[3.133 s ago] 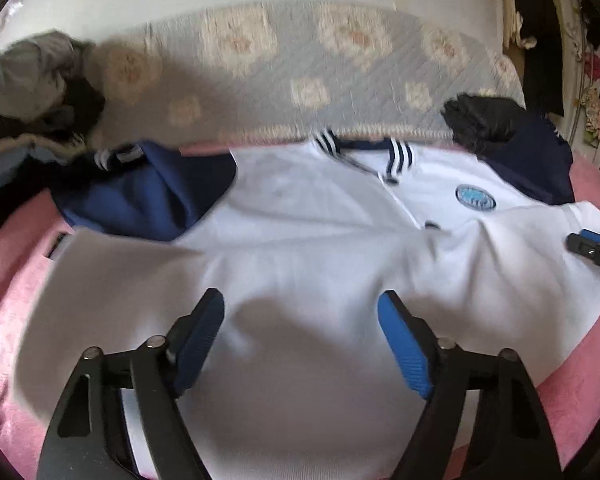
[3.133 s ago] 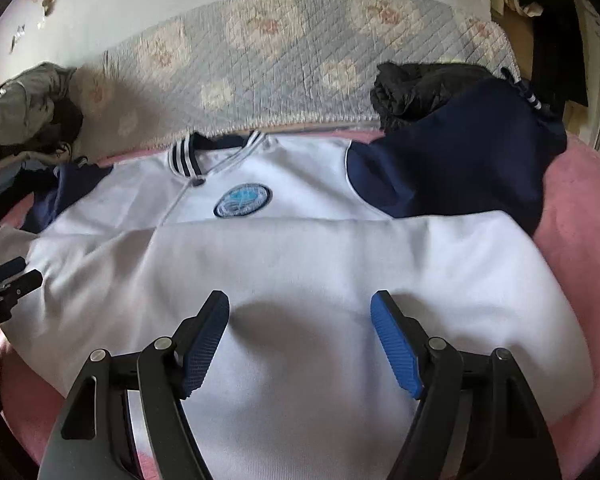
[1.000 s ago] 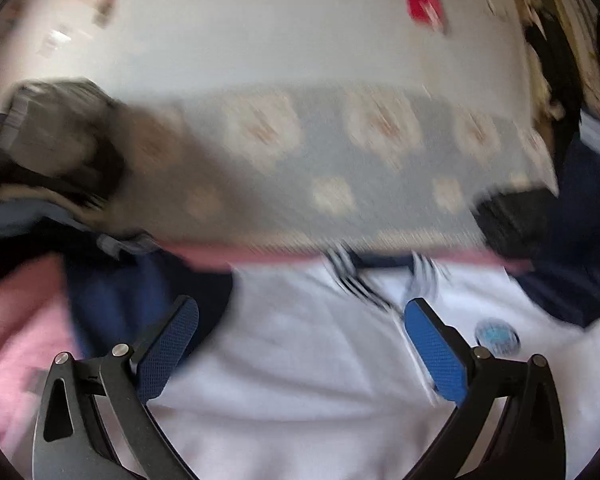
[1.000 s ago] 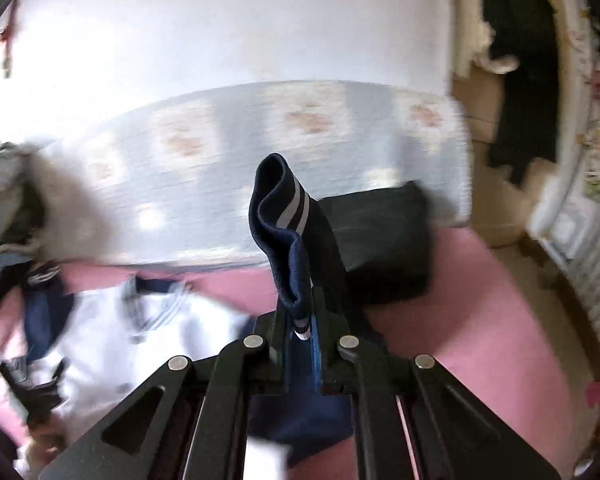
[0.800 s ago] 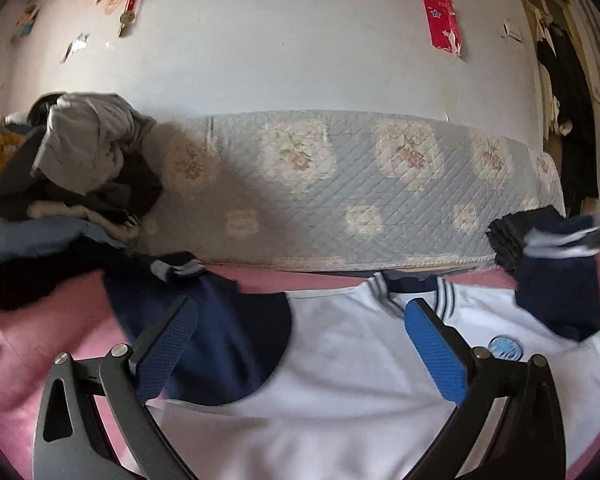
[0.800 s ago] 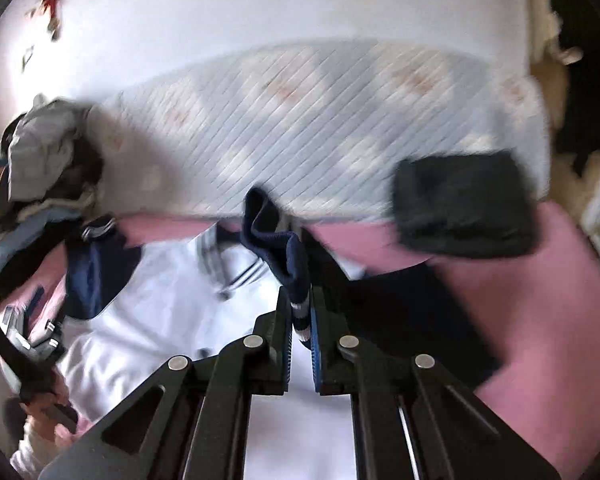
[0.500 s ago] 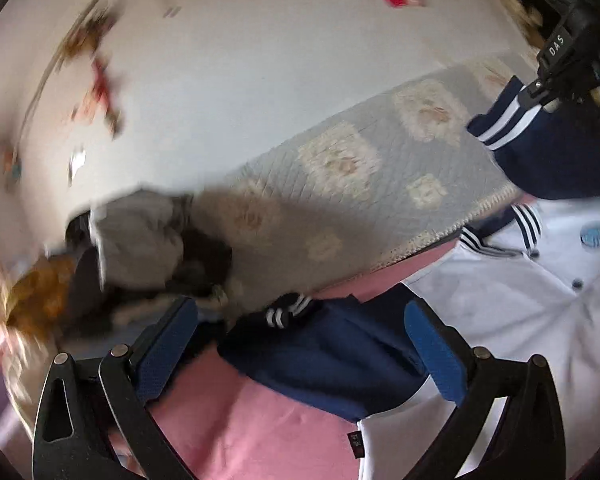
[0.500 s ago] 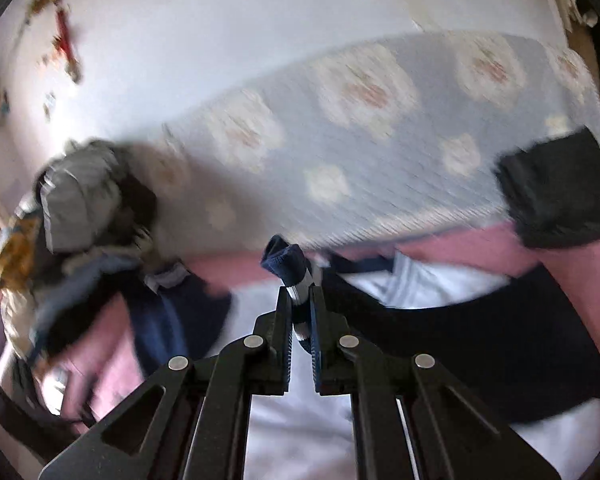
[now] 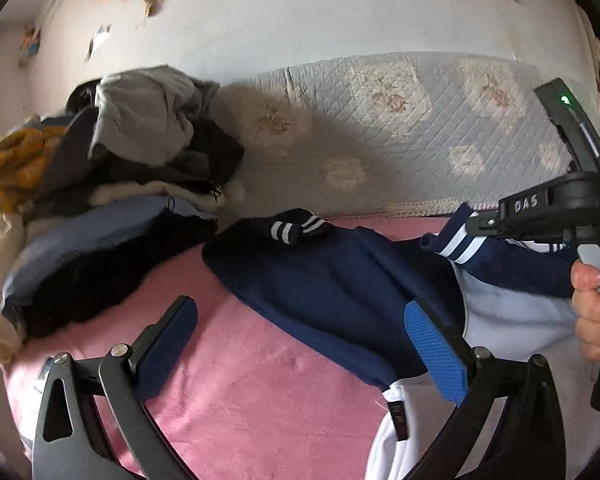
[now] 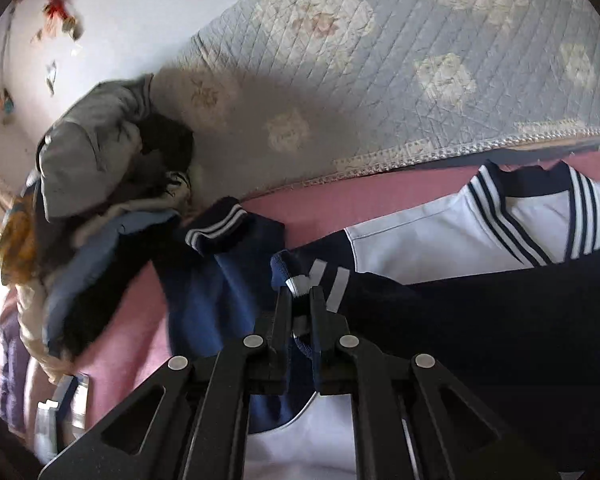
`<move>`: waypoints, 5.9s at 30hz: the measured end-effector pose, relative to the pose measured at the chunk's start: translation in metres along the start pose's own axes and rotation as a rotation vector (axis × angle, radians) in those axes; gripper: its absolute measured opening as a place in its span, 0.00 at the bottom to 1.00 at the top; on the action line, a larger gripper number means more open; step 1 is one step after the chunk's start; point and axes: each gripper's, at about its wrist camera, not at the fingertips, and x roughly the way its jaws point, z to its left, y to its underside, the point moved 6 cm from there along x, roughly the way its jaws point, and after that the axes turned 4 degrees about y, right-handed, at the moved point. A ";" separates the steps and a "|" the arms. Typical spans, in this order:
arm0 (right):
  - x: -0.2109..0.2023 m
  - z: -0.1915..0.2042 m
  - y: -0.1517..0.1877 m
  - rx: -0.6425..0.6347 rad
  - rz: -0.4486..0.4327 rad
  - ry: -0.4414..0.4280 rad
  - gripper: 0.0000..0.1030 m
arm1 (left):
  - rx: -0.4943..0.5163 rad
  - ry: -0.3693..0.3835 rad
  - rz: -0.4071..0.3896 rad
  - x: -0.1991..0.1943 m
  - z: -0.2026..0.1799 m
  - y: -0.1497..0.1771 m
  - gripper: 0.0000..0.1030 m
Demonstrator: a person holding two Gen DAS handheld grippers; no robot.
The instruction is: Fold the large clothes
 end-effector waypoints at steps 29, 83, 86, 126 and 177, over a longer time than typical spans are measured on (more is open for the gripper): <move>-0.202 -0.395 -0.022 0.203 0.077 0.462 0.62 | -0.034 0.299 0.453 0.136 -0.140 0.007 0.68; -0.288 -0.392 -0.047 -0.096 -0.115 0.592 0.59 | -0.085 0.330 0.175 0.017 -0.033 -0.044 0.79; -0.308 -0.356 -0.027 -0.115 -0.170 0.553 0.59 | -0.115 0.359 0.153 0.002 -0.007 -0.048 0.79; -0.235 -0.274 0.099 0.027 -0.126 0.482 0.71 | -0.443 0.318 0.325 0.158 0.049 -0.056 0.89; -0.296 -0.349 0.088 0.166 -0.213 0.686 0.74 | -0.311 0.993 0.428 -0.009 -0.356 0.009 0.70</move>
